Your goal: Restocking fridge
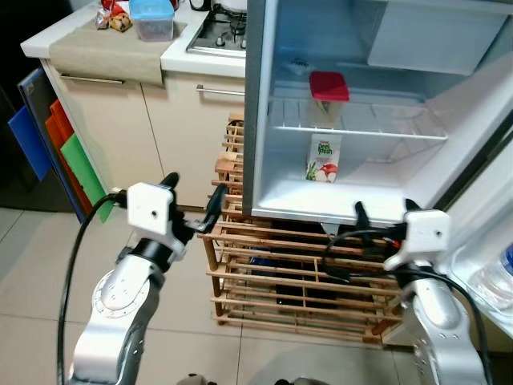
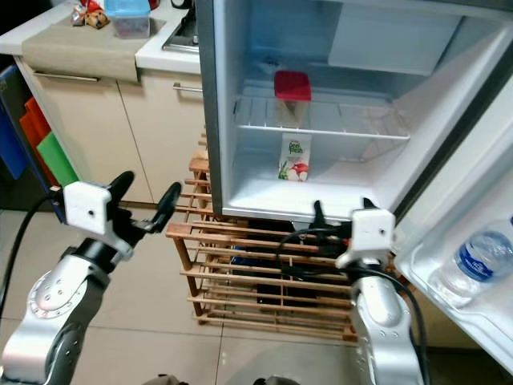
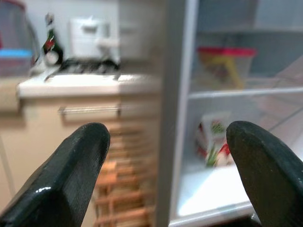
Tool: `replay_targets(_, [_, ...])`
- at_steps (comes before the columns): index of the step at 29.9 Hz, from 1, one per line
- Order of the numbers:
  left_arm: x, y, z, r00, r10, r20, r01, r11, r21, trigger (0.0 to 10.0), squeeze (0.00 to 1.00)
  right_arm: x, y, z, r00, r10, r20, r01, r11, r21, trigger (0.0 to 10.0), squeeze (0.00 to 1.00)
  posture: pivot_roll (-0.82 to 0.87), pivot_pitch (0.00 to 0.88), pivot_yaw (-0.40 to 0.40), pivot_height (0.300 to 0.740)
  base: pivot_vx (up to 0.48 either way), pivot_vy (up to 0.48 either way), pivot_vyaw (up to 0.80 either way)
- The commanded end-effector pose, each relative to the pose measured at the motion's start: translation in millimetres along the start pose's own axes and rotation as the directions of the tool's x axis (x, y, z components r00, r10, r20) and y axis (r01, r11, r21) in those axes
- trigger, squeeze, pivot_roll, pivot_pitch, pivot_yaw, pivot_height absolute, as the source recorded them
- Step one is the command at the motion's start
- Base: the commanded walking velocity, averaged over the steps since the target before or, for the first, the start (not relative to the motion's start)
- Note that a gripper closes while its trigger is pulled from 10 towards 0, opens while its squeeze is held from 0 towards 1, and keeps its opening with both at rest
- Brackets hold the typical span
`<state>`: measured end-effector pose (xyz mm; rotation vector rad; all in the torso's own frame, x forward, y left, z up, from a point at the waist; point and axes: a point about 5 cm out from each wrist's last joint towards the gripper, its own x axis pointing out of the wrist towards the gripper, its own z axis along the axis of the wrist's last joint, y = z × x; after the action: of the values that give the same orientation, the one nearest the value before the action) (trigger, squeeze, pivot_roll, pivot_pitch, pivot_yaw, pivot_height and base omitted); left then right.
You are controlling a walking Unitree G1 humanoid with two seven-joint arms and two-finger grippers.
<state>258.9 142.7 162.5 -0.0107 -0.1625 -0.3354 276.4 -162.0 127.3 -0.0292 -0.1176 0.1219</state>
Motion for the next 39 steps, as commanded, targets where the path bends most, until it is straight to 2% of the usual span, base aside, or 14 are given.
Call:
replay_targets(1, [3.0,2.2,0,1.0,-0.005,-0.001,0.005,1.0,0.007,10.0,0.0,10.5,1.3,0,1.0,-0.015,-0.002,0.015,1.0,0.008,10.0,0.0,-0.07,0.0,0.006,0.74,0.0,0.0,0.0])
replay_targets(3, [5.3,4.4,3,1.0,-0.011,0.006,0.011,1.0,0.013,10.0,0.0,21.9,7.0,6,1.0,-0.006,0.012,0.006,1.0,0.02,10.0,0.0,-0.06,0.002,0.012,0.74,0.0,0.0,0.0])
replay_targets(4, [5.3,4.4,3,1.0,-0.011,0.006,0.011,1.0,0.013,10.0,0.0,21.9,7.0,6,1.0,-0.006,0.012,0.006,1.0,0.02,10.0,0.0,-0.06,0.002,0.012,0.74,0.0,0.0,0.0])
replay_targets(7, [6.2,9.9,8,1.0,-0.019,0.007,0.018,0.999,0.032,10.0,0.0,51.2,14.9,16,1.0,0.003,0.027,-0.003,1.0,0.003,10.0,0.0,-0.03,0.047,0.022,0.74,0.0,0.0,0.0])
replay_targets(9, [4.3,13.5,10,1.0,-0.012,0.0,0.011,0.999,0.042,10.0,0.0,63.6,18.1,17,1.0,-0.005,0.012,0.004,0.998,0.064,10.0,0.0,-0.02,0.069,0.024,0.74,0.0,0.0,0.0])
replay_targets(10, [4.3,13.5,10,1.0,-0.012,0.0,0.011,0.999,0.042,10.0,0.0,63.6,18.1,17,1.0,-0.005,0.012,0.004,0.998,0.064,10.0,0.0,-0.02,0.069,0.024,0.74,0.0,0.0,0.0])
replay_targets(11, [1.5,16.7,13,1.0,-0.007,0.0,0.007,0.999,0.053,10.0,0.0,73.5,20.4,19,1.0,-0.029,0.001,0.029,0.991,0.132,10.0,0.0,0.01,0.098,0.026,0.74,0.0,0.0,0.0])
replay_targets(12, [-0.1,19.7,17,1.0,-0.003,0.002,0.003,0.998,0.06,10.0,0.0,81.0,23.0,21,0.999,-0.041,-0.002,0.041,0.987,0.156,10.0,0.0,0.02,0.102,0.026,0.74,0.0,0.0,0.0])
replay_targets(16, [-2.0,22.7,20,1.0,0.004,0.004,-0.004,0.998,0.068,10.0,0.0,86.5,26.3,25,0.999,-0.04,0.006,0.038,0.985,0.165,10.0,0.0,0.04,0.126,0.029,0.74,0.0,0.0,0.0])
replay_targets(17, [-5.1,26.0,23,1.0,0.014,0.0,-0.014,0.997,0.076,10.0,0.0,95.0,28.9,28,0.999,-0.053,0.007,0.051,0.981,0.185,10.0,0.0,0.06,0.14,0.034,0.74,0.0,0.0,0.0])
replay_targets(19, [-7.0,26.9,24,1.0,0.014,-0.006,-0.013,0.996,0.084,10.0,0.0,101.6,30.6,29,0.998,-0.064,0.005,0.061,0.978,0.2,10.0,0.0,0.07,0.147,0.037,0.74,0.0,0.0,0.0])
replay_targets(24, [-10.7,28.3,28,1.0,0.014,-0.014,-0.012,0.996,0.087,10.0,0.0,112.7,31.5,37,0.997,-0.08,0.023,0.073,0.976,0.207,10.0,0.0,0.09,0.164,0.041,0.74,0.0,0.0,0.0])
replay_targets(39, [-14.6,31.4,31,0.999,0.022,-0.039,-0.018,0.996,0.092,10.0,0.0,132.0,26.3,50,0.995,-0.085,0.043,0.076,0.982,0.171,10.0,0.0,0.12,0.175,0.045,0.74,0.0,0.0,0.0])
